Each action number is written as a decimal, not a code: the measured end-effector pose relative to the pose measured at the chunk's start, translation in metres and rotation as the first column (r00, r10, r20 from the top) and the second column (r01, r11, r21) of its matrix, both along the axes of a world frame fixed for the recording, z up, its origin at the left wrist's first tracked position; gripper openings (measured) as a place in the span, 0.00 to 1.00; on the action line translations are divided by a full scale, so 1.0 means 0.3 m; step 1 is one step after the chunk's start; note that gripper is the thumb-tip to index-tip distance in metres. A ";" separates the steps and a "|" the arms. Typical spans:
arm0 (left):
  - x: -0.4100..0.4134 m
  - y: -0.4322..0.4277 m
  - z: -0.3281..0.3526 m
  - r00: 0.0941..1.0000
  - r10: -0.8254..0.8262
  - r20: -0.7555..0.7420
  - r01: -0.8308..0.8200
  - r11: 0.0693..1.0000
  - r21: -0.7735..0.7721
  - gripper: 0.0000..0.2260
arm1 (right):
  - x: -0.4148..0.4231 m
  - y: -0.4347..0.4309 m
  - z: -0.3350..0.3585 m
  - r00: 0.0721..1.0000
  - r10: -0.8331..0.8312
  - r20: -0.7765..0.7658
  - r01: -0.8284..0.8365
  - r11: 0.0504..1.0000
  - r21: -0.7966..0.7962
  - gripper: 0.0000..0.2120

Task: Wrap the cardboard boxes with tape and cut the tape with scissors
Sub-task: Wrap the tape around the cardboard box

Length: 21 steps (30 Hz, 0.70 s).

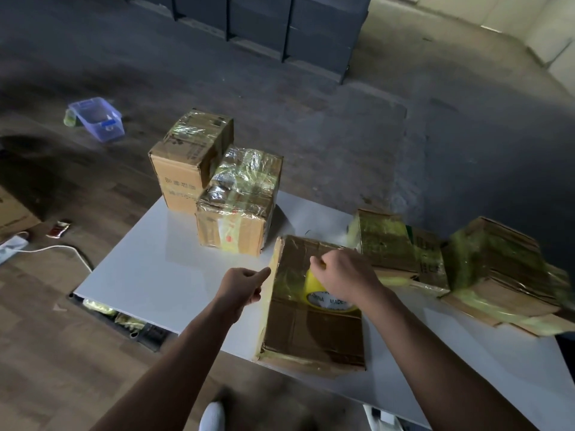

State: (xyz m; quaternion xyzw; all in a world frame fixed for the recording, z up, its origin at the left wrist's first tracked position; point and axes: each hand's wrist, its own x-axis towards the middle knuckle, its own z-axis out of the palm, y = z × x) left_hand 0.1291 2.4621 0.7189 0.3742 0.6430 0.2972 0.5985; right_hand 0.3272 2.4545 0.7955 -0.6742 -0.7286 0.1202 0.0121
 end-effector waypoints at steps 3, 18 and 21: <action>0.006 0.013 -0.023 1.000 0.021 -0.012 -0.021 1.000 0.017 0.14 | -0.023 0.011 0.008 0.999 -0.022 0.046 0.023 1.000 -0.021 0.26; 0.065 -0.014 -0.134 0.939 0.148 0.311 -0.065 0.963 -0.262 0.17 | -0.033 -0.005 -0.053 0.996 -0.035 0.083 0.031 0.999 0.041 0.26; 0.082 -0.018 -0.144 0.948 0.159 0.276 -0.090 0.965 -0.248 0.17 | -0.040 -0.011 -0.051 0.993 -0.044 0.109 0.039 0.998 0.053 0.26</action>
